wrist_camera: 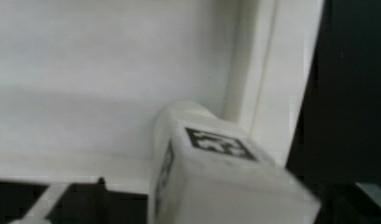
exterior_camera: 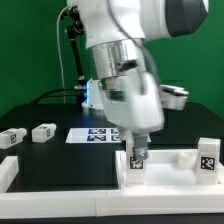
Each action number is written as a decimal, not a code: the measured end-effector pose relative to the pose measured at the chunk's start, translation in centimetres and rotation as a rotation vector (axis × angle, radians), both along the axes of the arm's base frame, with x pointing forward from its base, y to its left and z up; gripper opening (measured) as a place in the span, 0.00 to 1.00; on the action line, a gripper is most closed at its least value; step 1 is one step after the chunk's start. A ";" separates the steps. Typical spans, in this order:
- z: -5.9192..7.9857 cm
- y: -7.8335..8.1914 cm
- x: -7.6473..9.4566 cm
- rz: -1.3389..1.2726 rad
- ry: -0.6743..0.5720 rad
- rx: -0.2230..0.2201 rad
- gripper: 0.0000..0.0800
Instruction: Assemble square table
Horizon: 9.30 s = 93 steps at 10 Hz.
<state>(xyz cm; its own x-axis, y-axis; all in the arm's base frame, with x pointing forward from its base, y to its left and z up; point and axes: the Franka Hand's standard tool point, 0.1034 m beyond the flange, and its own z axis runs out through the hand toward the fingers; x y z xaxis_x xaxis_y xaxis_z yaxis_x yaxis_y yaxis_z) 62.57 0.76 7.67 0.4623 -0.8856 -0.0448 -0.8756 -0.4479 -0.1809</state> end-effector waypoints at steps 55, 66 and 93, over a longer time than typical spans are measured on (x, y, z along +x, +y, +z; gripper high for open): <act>0.0 0.8 0.5 0.098 0.105 -0.146 0.80; -0.7 0.1 0.5 0.357 0.062 -0.182 0.36; 3.2 5.2 -0.8 -0.732 0.107 0.123 0.81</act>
Offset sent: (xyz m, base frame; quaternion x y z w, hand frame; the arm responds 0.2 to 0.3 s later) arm 0.0000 0.0000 0.0000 0.0000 0.0000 -0.1296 0.9916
